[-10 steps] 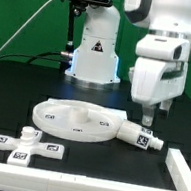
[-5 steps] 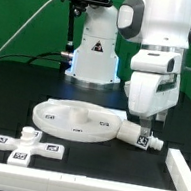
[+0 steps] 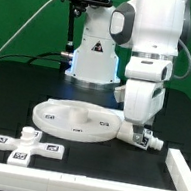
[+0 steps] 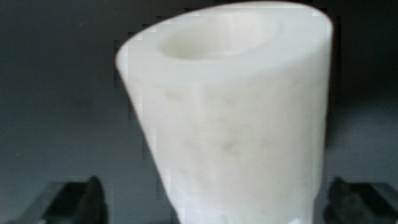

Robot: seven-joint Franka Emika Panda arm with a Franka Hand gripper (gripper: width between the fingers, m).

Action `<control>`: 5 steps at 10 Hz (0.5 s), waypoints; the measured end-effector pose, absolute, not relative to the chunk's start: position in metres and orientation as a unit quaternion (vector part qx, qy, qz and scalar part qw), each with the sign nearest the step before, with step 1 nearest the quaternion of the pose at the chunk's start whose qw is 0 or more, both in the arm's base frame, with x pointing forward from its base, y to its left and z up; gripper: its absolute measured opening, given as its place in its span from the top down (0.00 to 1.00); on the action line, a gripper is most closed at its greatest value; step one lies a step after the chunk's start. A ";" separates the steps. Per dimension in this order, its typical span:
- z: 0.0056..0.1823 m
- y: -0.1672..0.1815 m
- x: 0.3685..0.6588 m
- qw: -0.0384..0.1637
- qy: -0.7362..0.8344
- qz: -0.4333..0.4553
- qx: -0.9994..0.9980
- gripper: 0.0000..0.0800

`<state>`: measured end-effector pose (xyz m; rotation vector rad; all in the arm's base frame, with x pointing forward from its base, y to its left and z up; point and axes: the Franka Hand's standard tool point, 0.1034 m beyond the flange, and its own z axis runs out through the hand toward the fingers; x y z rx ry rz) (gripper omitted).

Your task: Assemble round table

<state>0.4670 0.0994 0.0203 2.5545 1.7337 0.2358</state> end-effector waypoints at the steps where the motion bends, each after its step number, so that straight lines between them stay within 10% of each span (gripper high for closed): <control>1: 0.020 0.099 0.467 0.023 0.560 0.076 0.825 0.51; 5: 0.021 0.103 0.467 0.022 0.555 0.078 0.828 0.59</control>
Offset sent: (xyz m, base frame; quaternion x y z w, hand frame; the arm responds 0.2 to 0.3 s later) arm 0.0000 0.0000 0.0000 0.0000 0.0000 0.0000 1.0000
